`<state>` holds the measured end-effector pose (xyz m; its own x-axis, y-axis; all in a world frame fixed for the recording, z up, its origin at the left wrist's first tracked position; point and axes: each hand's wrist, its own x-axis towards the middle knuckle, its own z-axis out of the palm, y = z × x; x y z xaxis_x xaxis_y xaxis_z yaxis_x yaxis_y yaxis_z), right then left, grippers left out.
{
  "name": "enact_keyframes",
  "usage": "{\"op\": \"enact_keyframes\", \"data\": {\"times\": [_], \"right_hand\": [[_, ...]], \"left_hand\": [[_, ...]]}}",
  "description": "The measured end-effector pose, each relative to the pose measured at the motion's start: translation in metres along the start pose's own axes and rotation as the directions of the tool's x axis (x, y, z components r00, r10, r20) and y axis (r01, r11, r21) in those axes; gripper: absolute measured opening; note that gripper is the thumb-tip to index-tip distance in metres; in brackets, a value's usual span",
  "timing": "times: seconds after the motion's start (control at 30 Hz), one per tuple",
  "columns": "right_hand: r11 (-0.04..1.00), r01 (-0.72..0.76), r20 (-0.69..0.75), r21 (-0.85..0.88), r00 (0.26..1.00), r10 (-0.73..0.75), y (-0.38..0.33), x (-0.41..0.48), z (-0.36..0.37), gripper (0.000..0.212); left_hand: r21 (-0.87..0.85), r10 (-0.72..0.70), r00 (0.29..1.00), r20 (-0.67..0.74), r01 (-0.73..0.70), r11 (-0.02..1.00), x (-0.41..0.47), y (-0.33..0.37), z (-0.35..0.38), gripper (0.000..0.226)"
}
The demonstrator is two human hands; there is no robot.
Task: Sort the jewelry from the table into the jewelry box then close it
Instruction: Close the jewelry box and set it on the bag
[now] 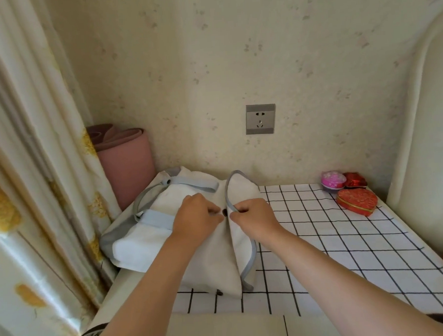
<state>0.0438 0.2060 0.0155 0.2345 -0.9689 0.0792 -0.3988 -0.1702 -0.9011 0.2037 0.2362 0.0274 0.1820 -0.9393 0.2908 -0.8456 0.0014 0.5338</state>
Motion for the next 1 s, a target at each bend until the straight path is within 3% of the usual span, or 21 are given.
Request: {"op": "enact_keyframes", "data": {"times": [0.17, 0.53, 0.77, 0.87, 1.0], "right_hand": [[0.998, -0.017, -0.044, -0.06, 0.999, 0.015, 0.006, 0.011, 0.006, 0.027], [0.998, -0.026, 0.028, 0.06, 0.999, 0.025, 0.015, 0.007, 0.005, 0.013], [0.994, 0.037, 0.01, -0.106, 0.999, -0.036, 0.006, 0.002, 0.007, 0.021], [0.99, 0.055, -0.009, -0.133, 0.998, -0.057, 0.001, -0.001, 0.01, 0.038], [0.978, 0.056, -0.051, -0.199, 0.996, -0.068, -0.002, 0.0, 0.019, 0.026]], "left_hand": [[0.023, 0.069, 0.998, 0.011, -0.069, 0.997, 0.0, -0.008, 0.003, 0.034], [-0.06, 0.111, 0.994, -0.023, -0.112, 0.992, -0.008, -0.024, 0.007, 0.036], [-0.072, 0.133, 0.99, -0.044, -0.136, 0.988, -0.008, -0.028, 0.008, 0.035], [-0.068, 0.142, 0.988, -0.054, -0.145, 0.987, -0.007, -0.029, 0.01, 0.036], [-0.072, 0.143, 0.988, -0.062, -0.148, 0.986, -0.006, -0.03, 0.012, 0.035]]}}
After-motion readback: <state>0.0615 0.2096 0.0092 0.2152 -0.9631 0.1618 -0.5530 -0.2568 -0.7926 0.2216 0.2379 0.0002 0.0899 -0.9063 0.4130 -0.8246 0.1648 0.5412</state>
